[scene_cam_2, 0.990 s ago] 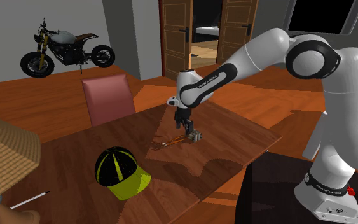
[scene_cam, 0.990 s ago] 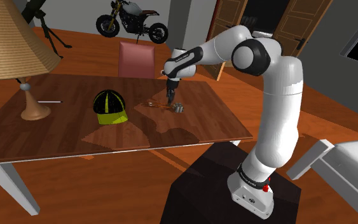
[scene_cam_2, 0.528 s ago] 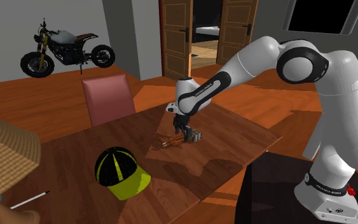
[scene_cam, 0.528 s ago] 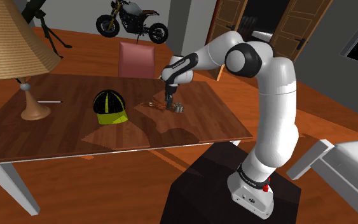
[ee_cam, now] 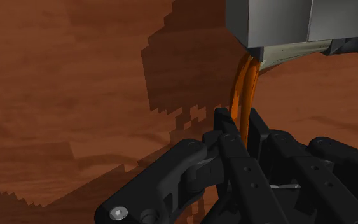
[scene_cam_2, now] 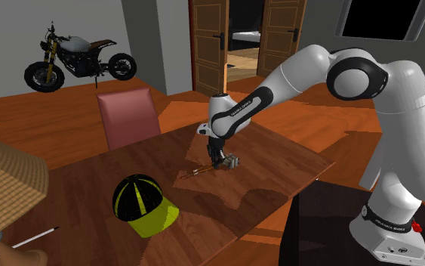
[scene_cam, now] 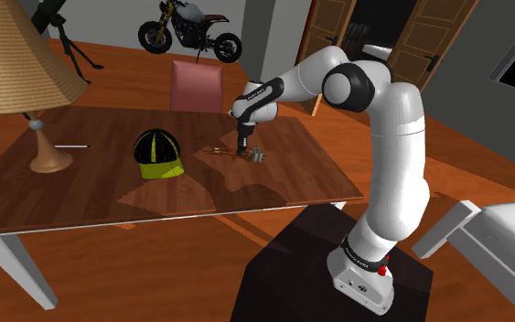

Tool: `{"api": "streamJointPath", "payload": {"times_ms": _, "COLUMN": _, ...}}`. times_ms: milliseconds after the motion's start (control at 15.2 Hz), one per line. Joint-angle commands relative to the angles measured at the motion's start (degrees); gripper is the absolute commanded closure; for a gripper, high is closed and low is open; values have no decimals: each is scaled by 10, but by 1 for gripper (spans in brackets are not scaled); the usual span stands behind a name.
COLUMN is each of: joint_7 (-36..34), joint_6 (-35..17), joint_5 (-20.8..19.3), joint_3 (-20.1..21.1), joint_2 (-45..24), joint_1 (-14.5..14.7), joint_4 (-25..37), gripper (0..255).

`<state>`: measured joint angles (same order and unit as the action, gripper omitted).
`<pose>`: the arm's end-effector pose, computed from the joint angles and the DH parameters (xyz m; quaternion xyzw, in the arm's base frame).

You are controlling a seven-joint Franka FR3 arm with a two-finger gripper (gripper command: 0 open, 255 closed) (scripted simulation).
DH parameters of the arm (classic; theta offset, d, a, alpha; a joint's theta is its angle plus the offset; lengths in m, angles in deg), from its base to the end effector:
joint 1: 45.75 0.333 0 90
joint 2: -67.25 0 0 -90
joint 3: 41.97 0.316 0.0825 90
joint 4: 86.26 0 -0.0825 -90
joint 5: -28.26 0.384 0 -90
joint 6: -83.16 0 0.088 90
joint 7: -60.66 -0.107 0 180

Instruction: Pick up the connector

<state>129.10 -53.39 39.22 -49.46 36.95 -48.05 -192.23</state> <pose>0.6365 -0.1026 0.2398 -0.8992 -0.4362 -0.0258 0.0218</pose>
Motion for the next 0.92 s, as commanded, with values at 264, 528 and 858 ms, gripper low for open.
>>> {"api": "streamJointPath", "payload": {"times_ms": 264, "joint_7": -1, "joint_6": 6, "joint_5": -1, "joint_3": -1, "joint_2": 5, "joint_1": 0, "joint_4": 0, "gripper": 255}}
{"api": "streamJointPath", "payload": {"times_ms": 528, "joint_7": -5, "joint_6": 28, "joint_5": -7, "joint_3": -4, "joint_2": 25, "joint_1": 2, "joint_4": 3, "gripper": 255}}
{"api": "streamJointPath", "payload": {"times_ms": 858, "joint_7": -11, "joint_6": 57, "joint_5": -13, "joint_3": -8, "joint_2": 49, "joint_1": 5, "joint_4": 9, "gripper": 255}}
